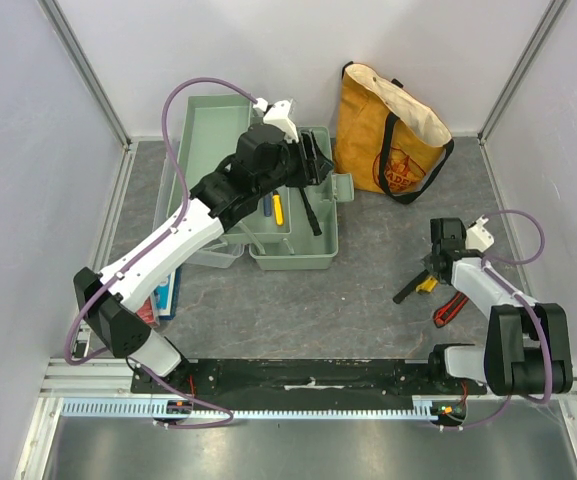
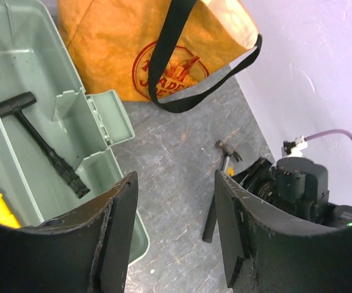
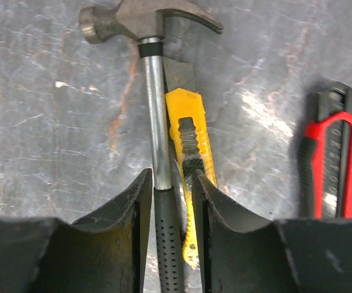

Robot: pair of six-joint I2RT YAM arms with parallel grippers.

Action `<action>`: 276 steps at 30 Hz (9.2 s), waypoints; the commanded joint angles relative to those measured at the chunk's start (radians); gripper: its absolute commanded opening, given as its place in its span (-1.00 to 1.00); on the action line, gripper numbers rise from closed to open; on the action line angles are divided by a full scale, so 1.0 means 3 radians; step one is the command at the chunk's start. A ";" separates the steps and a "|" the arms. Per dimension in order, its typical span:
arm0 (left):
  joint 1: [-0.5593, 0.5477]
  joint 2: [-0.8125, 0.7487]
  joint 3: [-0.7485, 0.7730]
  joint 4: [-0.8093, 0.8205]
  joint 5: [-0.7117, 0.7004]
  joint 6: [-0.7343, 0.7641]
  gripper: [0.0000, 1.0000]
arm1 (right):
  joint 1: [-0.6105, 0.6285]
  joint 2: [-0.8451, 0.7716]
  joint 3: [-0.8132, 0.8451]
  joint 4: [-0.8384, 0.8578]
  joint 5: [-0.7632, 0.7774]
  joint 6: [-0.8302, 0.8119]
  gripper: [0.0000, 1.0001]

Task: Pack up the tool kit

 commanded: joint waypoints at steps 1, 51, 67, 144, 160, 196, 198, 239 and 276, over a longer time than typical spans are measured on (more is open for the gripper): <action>-0.0014 -0.0129 -0.0130 0.0067 0.0065 0.0167 0.18 | 0.0006 0.0258 -0.0162 0.0147 -0.0534 -0.0079 -0.25; 0.0022 -0.0937 -0.0422 -0.0173 -0.0273 0.0500 0.38 | 0.0098 -0.0979 0.0626 0.0224 -0.1812 -0.0228 -1.00; 0.0022 -0.1156 -0.0671 -0.0066 -0.0002 0.0668 0.73 | 0.0793 0.0135 0.0713 -0.0226 -0.0914 -0.1143 0.04; 0.0022 -0.1602 -0.0923 -0.0102 0.0433 0.0842 0.84 | 0.1223 0.0370 0.1541 0.1415 -0.2268 -0.0611 -1.00; 0.0022 -0.1689 -0.0872 -0.0189 0.0290 0.0873 0.84 | 0.1892 0.1572 0.2221 0.1156 -0.1327 -0.1061 -1.00; 0.0027 -0.1632 -0.0774 -0.0414 0.0003 0.0750 0.80 | 0.2103 0.1645 0.2503 0.0951 -0.0304 -0.0939 -0.30; 0.0022 -0.1627 -0.0774 -0.0414 -0.0007 0.0750 0.80 | 0.2098 0.1466 0.2457 0.0838 -0.0172 -0.0954 -0.37; 0.0027 -0.1300 -0.0652 -0.0485 0.0550 0.0638 0.79 | -0.1113 0.0049 0.0105 -0.0047 -0.0253 0.0242 0.96; 0.0037 -0.1520 -0.0999 -0.0347 0.0105 0.0822 0.79 | -0.0393 0.0565 0.0124 0.1068 -0.1756 0.0044 0.86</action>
